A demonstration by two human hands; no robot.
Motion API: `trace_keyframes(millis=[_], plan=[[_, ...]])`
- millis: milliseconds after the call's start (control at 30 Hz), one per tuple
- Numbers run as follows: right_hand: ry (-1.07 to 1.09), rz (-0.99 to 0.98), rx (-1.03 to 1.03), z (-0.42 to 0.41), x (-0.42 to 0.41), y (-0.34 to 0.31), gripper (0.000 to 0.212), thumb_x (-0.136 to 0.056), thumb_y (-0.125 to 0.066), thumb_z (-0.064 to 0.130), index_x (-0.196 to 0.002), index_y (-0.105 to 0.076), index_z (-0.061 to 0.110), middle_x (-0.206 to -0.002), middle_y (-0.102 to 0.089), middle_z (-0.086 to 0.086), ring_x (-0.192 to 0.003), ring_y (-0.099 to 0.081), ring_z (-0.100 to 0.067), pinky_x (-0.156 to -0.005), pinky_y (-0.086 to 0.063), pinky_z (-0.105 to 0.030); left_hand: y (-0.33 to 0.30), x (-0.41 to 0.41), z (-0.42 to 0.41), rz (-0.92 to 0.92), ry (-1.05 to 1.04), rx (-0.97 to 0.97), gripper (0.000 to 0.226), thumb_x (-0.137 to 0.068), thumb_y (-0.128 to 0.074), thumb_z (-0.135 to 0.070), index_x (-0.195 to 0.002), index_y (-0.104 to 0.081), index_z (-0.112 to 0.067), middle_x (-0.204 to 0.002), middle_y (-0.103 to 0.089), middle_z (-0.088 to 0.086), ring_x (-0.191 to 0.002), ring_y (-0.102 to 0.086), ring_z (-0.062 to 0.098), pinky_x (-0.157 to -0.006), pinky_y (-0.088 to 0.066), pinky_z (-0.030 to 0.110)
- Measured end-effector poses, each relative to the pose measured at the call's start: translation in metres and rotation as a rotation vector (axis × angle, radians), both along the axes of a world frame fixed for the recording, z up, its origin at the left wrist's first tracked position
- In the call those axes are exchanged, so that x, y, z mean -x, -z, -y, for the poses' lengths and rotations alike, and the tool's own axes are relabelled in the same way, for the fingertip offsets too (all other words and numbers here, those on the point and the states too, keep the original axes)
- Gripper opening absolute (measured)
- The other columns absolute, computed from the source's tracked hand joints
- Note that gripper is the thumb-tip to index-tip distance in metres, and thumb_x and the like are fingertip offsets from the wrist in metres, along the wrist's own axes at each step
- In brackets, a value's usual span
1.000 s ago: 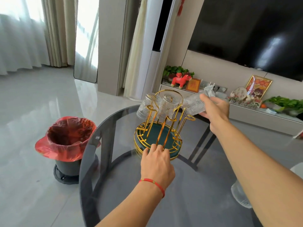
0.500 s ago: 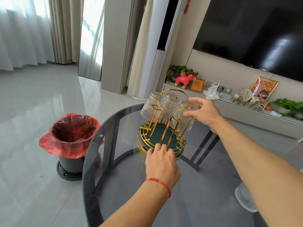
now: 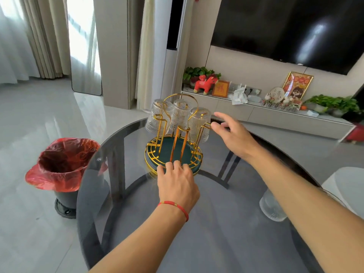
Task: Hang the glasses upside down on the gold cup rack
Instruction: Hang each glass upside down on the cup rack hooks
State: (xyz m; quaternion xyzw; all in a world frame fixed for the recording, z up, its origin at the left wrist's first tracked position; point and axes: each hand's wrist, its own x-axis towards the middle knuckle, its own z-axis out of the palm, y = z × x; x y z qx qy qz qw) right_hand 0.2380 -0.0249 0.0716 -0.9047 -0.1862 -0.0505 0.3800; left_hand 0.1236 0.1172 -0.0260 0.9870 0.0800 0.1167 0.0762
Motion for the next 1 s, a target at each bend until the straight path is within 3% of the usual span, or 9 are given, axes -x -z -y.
trace_keyframes(millis=[100,200,333,467,567,633,700,800,1000], plan=[[-0.041,0.078,0.0,0.035,0.049,0.01,0.039,-0.101,-0.064,0.027,-0.14,-0.064,0.024,-0.148,-0.056,0.002,-0.137,-0.052,-0.016,-0.094,-0.047,-0.02,0.002,0.002,0.001,-0.004,-0.022,-0.028,0.033,-0.086,-0.055,-0.031,-0.114,-0.054,-0.014,-0.118,-0.064,0.011,-0.116,-0.055,0.036,-0.104,-0.04,0.047],[-0.006,0.185,-0.051,0.082,0.101,0.031,0.028,-0.095,-0.068,0.008,-0.119,-0.077,0.02,-0.135,-0.066,0.003,-0.132,-0.057,-0.012,-0.101,-0.051,-0.028,0.002,0.006,0.01,-0.038,-0.009,-0.036,0.039,-0.084,-0.057,-0.033,-0.117,-0.049,-0.013,-0.121,-0.062,0.012,-0.118,-0.053,0.037,-0.101,-0.044,0.047],[0.173,0.351,-0.213,0.125,0.145,0.046,0.031,-0.09,-0.06,-0.004,-0.094,-0.08,0.019,-0.105,-0.075,0.014,-0.107,-0.07,-0.012,-0.092,-0.055,-0.031,0.002,0.016,0.023,0.0,0.109,-0.062,0.051,-0.083,-0.061,-0.033,-0.127,-0.048,-0.011,-0.131,-0.054,0.014,-0.127,-0.047,0.036,-0.104,-0.043,0.047],[0.297,0.425,-0.292,0.141,0.159,0.046,0.033,-0.085,-0.059,-0.005,-0.089,-0.079,0.021,-0.093,-0.076,0.009,-0.087,-0.07,-0.019,-0.077,-0.055,-0.033,0.006,0.031,0.066,0.119,0.51,0.27,0.06,-0.083,-0.068,-0.029,-0.137,-0.048,-0.011,-0.134,-0.057,0.01,-0.126,-0.052,0.03,-0.106,-0.044,0.039],[0.34,0.43,-0.331,0.144,0.164,0.047,0.03,-0.083,-0.059,-0.004,-0.09,-0.079,0.018,-0.091,-0.077,0.006,-0.081,-0.069,-0.015,-0.071,-0.053,-0.029,0.007,0.031,0.109,0.019,0.572,0.474,0.085,-0.079,-0.074,-0.033,-0.151,-0.032,-0.014,-0.146,-0.049,0.007,-0.134,-0.048,0.025,-0.109,-0.037,0.027],[0.36,0.441,-0.348,0.147,0.169,0.05,0.031,-0.082,-0.06,-0.008,-0.091,-0.078,0.016,-0.091,-0.077,0.006,-0.08,-0.069,-0.013,-0.069,-0.053,-0.024,0.001,0.021,0.136,-0.076,0.579,0.595,0.111,-0.075,-0.08,-0.034,-0.16,-0.01,-0.019,-0.157,-0.037,0.008,-0.142,-0.04,0.024,-0.116,-0.037,0.031],[0.401,0.449,-0.398,0.145,0.17,0.05,0.03,-0.082,-0.058,-0.004,-0.09,-0.078,0.017,-0.09,-0.078,0.007,-0.083,-0.07,-0.01,-0.066,-0.05,-0.015,-0.007,0.007,0.154,-0.119,0.58,0.683,0.123,-0.074,-0.086,-0.032,-0.161,0.001,-0.022,-0.161,-0.031,0.01,-0.146,-0.037,0.024,-0.118,-0.037,0.036],[0.483,0.484,-0.516,0.146,0.171,0.047,0.028,-0.083,-0.054,0.003,-0.085,-0.075,0.021,-0.085,-0.077,0.01,-0.086,-0.071,-0.005,-0.065,-0.045,-0.007,-0.016,-0.008,0.175,-0.1,0.566,0.707,0.114,-0.076,-0.085,-0.032,-0.161,-0.011,-0.019,-0.16,-0.036,0.009,-0.143,-0.041,0.025,-0.111,-0.034,0.026],[0.492,0.471,-0.553,0.153,0.167,0.047,0.028,-0.082,-0.053,-0.002,-0.082,-0.075,0.016,-0.081,-0.076,0.007,-0.078,-0.071,-0.01,-0.065,-0.052,-0.018,-0.023,-0.018,0.176,-0.042,0.48,0.551,0.108,-0.071,-0.086,-0.047,-0.156,-0.029,-0.014,-0.151,-0.05,0.009,-0.138,-0.047,0.028,-0.112,-0.04,0.038]])
